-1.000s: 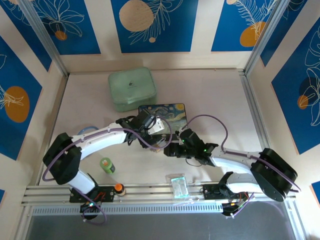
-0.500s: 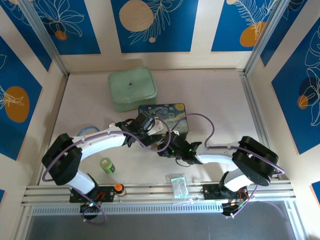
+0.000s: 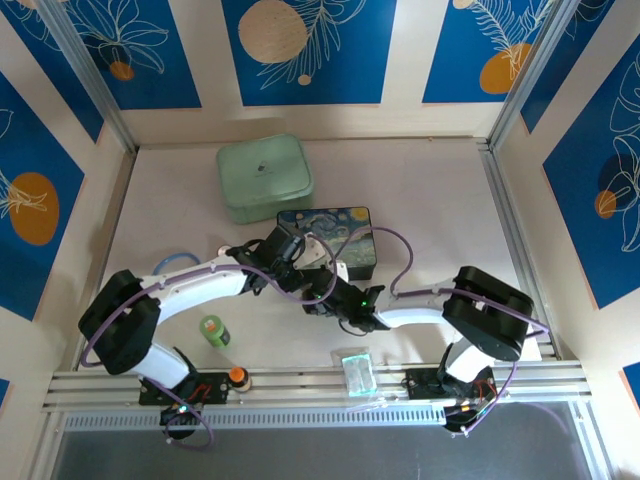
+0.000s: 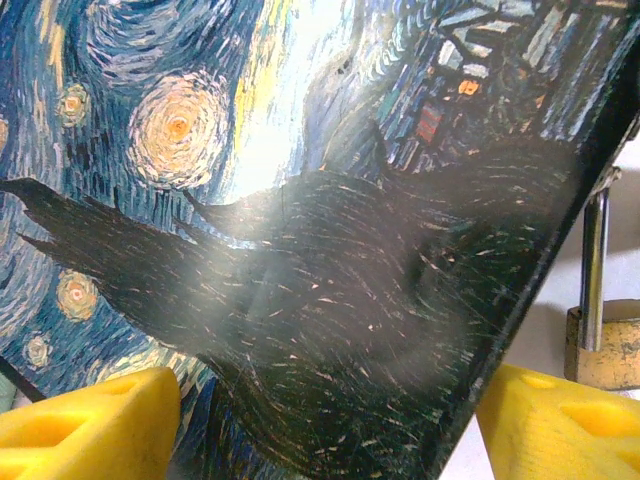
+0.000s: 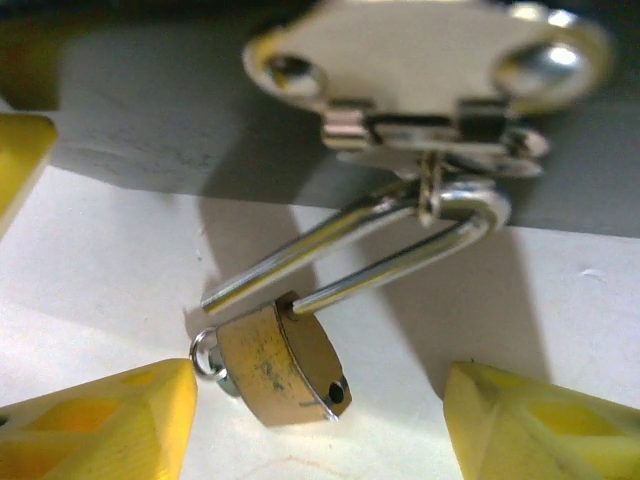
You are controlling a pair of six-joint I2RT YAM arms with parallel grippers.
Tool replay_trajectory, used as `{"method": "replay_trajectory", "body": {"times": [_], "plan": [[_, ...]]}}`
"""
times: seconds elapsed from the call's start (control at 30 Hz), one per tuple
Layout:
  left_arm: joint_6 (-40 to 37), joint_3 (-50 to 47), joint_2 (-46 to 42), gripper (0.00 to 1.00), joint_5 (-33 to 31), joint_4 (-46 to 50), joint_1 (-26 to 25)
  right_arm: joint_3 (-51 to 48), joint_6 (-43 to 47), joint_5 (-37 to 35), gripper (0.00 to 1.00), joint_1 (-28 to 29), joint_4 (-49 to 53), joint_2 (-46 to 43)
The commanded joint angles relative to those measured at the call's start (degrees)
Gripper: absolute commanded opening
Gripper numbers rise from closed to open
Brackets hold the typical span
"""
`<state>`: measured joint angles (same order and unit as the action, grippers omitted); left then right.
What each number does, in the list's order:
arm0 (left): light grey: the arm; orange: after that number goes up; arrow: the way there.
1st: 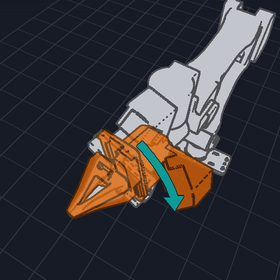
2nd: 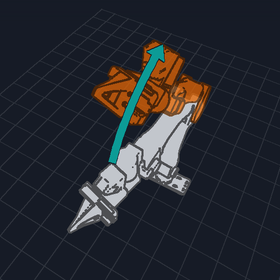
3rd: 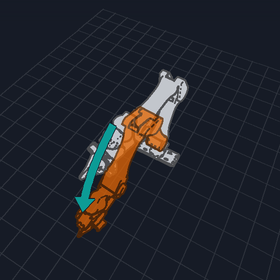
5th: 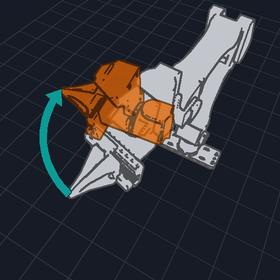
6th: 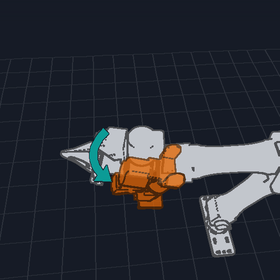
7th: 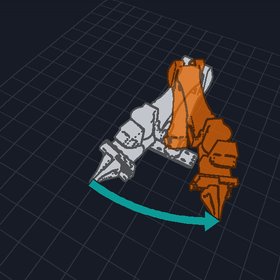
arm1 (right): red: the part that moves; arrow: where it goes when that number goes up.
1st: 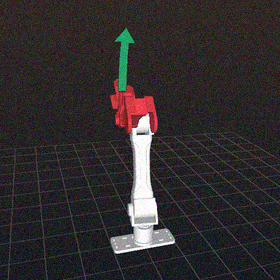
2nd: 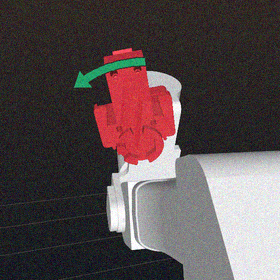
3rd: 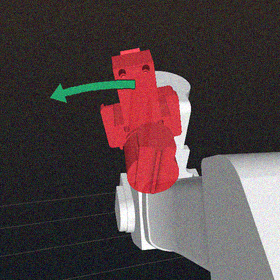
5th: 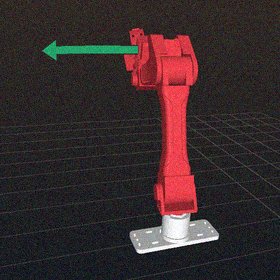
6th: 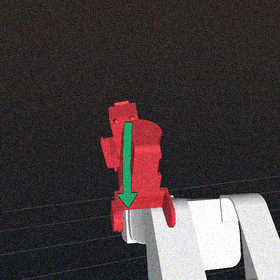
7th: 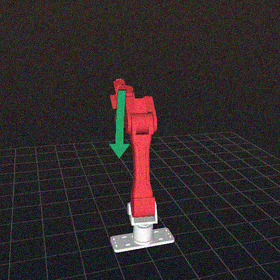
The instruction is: Unlock the padlock with the key
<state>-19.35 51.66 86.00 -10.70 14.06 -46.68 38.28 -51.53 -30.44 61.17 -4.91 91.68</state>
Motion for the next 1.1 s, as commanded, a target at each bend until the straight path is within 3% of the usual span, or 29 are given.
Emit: {"method": "replay_trajectory", "body": {"times": [0.0, 0.17, 0.33, 0.53, 0.73, 1.07], "plan": [[1.51, -1.59, 0.35, 0.76, 4.25, 1.49, 0.07, 5.09, -1.69, -6.96, 0.66, 2.17, 7.64, 4.91], [2.08, -0.38, 1.64, 0.74, 3.92, 2.70, 0.05, 5.42, -5.13, -10.13, 0.60, 3.38, 14.50, 5.92], [3.88, -2.26, -0.43, 0.72, 6.26, -1.35, 0.07, -0.11, -1.85, -7.11, 0.57, 2.64, 8.64, 1.42], [4.95, -3.07, -2.45, 0.70, 7.35, -2.61, 0.04, -5.25, 3.08, 2.11, 0.49, -2.51, -0.28, -1.51], [4.23, -2.62, -1.84, 0.70, 6.26, -1.34, -0.07, -5.21, 3.64, 3.45, 0.43, -3.46, -1.98, -1.11], [4.14, 0.55, 3.21, 0.70, -3.79, 4.45, -2.37, -8.24, -0.89, 8.67, 0.23, -2.97, -5.51, -0.71]]}}
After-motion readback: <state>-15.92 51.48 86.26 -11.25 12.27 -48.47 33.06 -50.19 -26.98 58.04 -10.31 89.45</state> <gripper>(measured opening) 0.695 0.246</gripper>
